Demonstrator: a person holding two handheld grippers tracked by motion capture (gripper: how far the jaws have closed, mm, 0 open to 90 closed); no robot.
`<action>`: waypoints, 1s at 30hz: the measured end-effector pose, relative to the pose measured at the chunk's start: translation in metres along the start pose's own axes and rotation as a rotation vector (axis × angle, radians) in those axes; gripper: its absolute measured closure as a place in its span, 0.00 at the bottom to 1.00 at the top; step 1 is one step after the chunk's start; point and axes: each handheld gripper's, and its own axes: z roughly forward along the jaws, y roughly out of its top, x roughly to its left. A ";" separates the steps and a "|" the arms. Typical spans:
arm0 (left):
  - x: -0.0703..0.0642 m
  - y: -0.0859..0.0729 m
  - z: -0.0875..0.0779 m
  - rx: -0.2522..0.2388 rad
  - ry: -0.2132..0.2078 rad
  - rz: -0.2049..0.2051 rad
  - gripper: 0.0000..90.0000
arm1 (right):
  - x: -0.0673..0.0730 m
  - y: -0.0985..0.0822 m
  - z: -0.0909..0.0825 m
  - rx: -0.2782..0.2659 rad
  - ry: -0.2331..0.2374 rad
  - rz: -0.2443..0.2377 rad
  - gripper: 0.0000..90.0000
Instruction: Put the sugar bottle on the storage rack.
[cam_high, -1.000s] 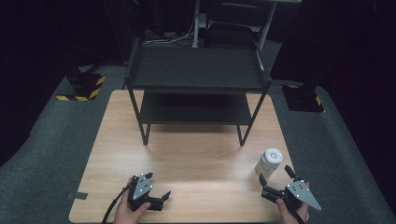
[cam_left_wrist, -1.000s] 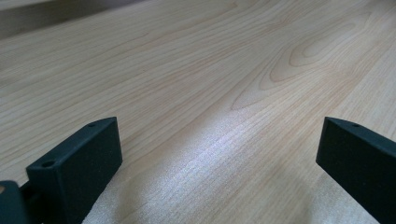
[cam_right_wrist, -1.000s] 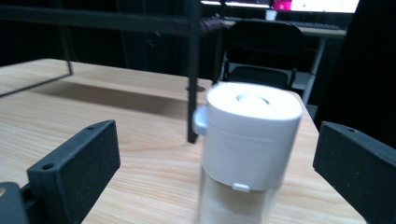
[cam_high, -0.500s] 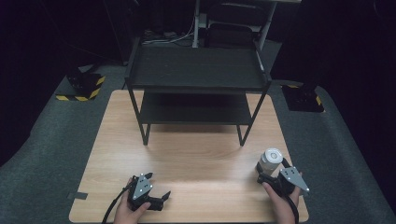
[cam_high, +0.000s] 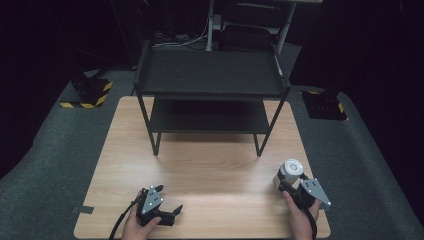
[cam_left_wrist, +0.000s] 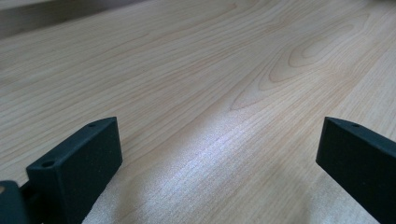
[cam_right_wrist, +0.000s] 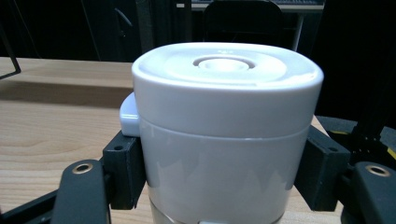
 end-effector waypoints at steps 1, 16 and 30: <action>0.000 0.000 0.000 0.000 0.000 0.001 0.01 | 0.000 0.001 0.000 0.003 -0.001 -0.002 0.34; 0.000 0.000 0.000 0.000 -0.004 0.006 0.01 | 0.015 0.035 -0.010 -0.016 0.088 -0.022 0.34; 0.001 0.000 0.000 0.003 -0.013 0.013 0.01 | 0.045 0.087 -0.002 -0.093 0.194 -0.025 0.34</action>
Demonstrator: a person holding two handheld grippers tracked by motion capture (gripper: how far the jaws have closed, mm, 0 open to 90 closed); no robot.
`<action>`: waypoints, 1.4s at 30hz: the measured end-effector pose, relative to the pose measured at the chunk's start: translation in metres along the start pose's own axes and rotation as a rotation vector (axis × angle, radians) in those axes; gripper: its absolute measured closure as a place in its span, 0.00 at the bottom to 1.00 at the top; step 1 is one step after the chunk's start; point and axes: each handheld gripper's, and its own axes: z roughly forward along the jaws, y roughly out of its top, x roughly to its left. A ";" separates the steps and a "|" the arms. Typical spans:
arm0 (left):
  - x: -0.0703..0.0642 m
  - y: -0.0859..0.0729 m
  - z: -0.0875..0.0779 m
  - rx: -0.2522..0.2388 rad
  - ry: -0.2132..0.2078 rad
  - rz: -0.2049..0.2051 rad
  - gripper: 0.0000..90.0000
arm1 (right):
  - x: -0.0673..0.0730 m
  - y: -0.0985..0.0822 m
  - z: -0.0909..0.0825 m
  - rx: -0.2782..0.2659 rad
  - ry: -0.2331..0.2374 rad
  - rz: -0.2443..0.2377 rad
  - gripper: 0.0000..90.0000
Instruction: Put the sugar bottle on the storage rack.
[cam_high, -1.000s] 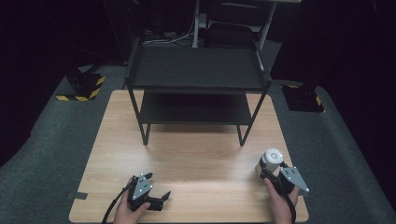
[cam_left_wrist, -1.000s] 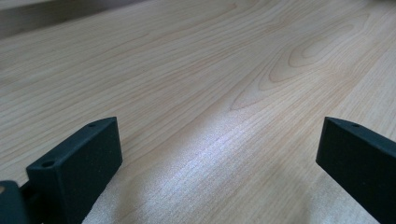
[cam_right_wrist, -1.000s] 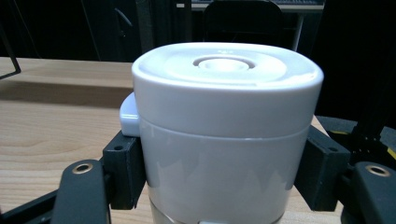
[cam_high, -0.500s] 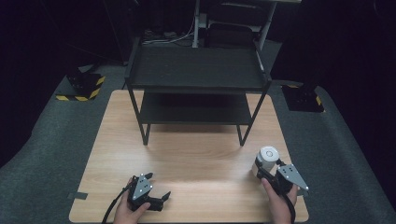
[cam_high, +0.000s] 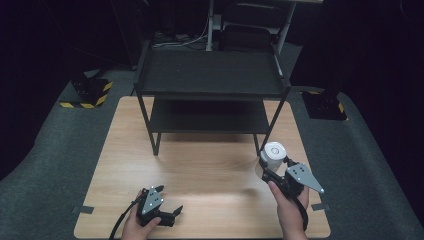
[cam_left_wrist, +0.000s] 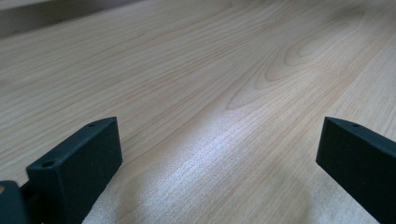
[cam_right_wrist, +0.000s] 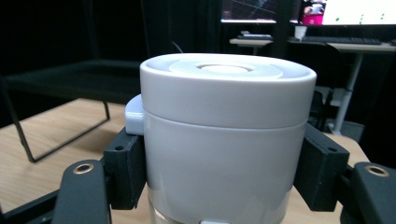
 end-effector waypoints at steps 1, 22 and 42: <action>0.000 0.000 0.000 0.000 0.000 0.000 0.01 | 0.000 0.000 0.000 0.000 0.000 0.000 0.34; 0.002 0.000 0.000 0.003 -0.014 -0.004 0.01 | 0.037 0.064 0.082 -0.038 0.089 -0.031 0.34; 0.005 0.000 0.000 0.003 -0.024 -0.008 0.01 | 0.054 0.066 0.151 -0.052 0.064 -0.035 0.34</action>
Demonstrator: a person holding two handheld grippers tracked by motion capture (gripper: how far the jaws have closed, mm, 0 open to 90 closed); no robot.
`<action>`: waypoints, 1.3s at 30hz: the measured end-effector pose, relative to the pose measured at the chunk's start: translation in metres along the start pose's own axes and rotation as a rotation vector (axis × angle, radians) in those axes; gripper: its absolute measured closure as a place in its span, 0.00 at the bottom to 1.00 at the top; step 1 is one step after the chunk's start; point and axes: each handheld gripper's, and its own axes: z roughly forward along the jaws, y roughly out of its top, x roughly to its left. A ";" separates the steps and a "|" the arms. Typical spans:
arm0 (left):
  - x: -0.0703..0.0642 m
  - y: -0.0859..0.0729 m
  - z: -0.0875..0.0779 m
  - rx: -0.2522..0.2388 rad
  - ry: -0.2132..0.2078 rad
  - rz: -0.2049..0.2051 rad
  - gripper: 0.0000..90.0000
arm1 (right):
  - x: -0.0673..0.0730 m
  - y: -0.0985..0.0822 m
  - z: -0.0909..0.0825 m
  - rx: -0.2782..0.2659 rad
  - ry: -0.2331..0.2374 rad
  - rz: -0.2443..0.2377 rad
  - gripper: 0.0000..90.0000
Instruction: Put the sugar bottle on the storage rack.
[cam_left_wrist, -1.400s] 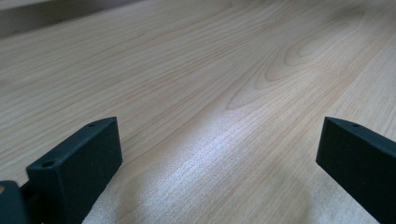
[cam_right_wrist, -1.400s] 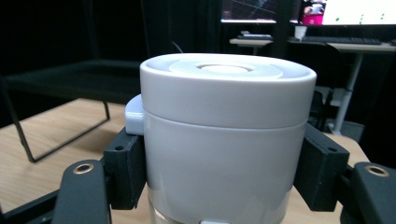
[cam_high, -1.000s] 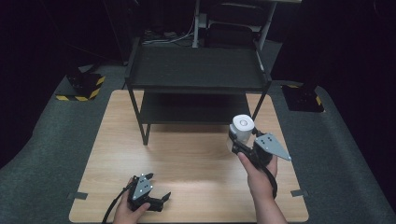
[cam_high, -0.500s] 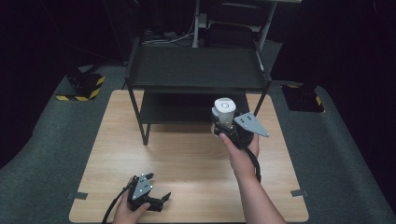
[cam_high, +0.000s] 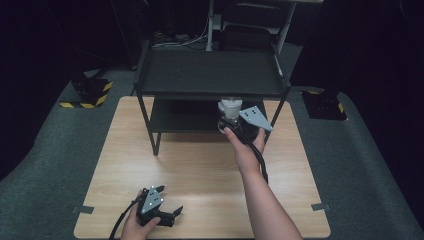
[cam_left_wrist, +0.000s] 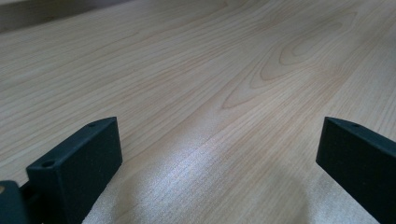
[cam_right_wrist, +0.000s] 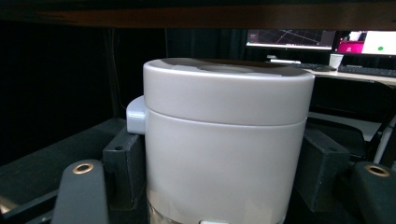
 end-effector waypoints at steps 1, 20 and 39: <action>0.000 0.000 0.000 0.000 -0.001 0.001 0.01 | 0.000 -0.001 0.003 -0.003 -0.002 -0.002 0.34; 0.001 0.000 0.000 0.000 -0.006 -0.002 0.01 | 0.012 -0.020 0.035 -0.046 -0.025 -0.027 0.34; 0.002 0.000 0.000 0.001 -0.008 -0.005 0.01 | 0.003 -0.017 0.024 -0.039 0.022 -0.031 0.08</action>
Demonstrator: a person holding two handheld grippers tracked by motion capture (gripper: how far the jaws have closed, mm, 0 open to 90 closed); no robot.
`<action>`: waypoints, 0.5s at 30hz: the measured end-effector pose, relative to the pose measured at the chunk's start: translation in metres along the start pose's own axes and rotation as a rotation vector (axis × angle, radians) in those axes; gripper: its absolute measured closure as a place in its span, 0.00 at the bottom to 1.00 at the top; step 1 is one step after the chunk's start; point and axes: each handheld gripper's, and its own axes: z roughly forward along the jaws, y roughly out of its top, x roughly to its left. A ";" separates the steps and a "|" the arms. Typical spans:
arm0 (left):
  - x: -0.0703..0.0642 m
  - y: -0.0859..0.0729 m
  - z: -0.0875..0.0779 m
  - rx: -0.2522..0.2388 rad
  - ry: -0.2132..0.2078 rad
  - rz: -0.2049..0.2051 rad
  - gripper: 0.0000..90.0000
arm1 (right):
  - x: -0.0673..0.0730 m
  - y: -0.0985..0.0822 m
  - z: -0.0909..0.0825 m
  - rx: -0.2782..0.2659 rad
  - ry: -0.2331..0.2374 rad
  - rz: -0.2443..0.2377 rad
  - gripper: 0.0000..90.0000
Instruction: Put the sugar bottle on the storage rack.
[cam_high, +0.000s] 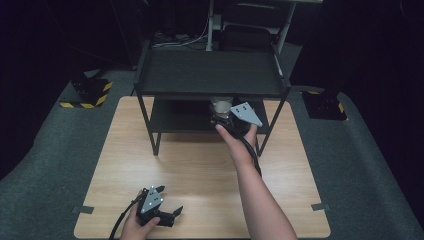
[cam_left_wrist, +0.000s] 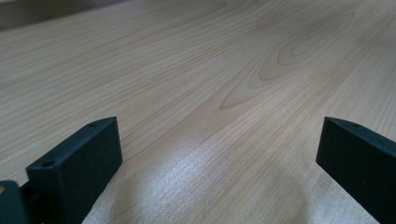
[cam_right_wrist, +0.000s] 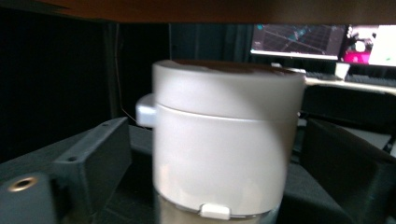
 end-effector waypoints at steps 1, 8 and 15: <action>0.000 0.000 0.000 0.000 0.000 0.000 0.01 | 0.000 0.000 -0.002 -0.004 0.002 -0.007 0.06; 0.000 0.000 0.000 0.001 0.002 0.000 0.01 | -0.007 -0.005 -0.027 -0.031 0.047 -0.009 0.00; 0.000 0.001 0.000 0.004 0.002 0.001 0.01 | -0.013 -0.017 -0.062 -0.048 0.069 -0.031 0.00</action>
